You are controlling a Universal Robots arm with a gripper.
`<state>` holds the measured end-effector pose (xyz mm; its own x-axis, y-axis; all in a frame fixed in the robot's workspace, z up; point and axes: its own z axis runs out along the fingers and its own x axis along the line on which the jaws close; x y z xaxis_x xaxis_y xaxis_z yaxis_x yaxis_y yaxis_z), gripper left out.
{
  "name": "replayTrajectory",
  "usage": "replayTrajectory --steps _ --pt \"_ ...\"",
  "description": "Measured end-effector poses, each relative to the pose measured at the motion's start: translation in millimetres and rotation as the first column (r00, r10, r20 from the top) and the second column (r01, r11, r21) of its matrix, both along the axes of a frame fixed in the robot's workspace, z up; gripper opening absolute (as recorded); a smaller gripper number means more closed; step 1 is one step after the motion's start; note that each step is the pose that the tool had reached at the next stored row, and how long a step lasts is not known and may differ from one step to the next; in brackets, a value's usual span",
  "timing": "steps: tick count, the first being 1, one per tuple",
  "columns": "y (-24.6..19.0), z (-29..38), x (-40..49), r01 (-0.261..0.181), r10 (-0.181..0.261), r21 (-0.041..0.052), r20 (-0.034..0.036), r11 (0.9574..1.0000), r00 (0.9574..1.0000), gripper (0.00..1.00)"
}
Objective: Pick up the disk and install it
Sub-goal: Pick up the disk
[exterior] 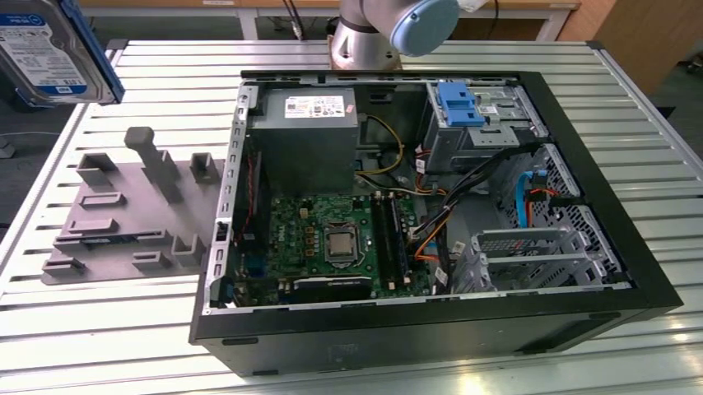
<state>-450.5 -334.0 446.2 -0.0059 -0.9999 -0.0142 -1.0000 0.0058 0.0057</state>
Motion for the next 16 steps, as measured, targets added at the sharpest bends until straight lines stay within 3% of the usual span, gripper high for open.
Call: replayTrajectory --steps 2,3,8,16 --pt "0.0 2.5 0.0 0.000 0.000 0.0000 -0.0001 1.0000 1.0000 0.36" --pt "0.0 9.2 0.0 0.000 0.000 0.0000 0.0000 1.0000 1.0000 0.36" --pt "0.0 18.9 0.0 0.000 0.000 0.0000 -0.0001 1.0000 1.0000 0.36" --pt "0.0 49.8 0.1 0.000 0.000 0.0000 -0.0002 1.0000 1.0000 0.36"
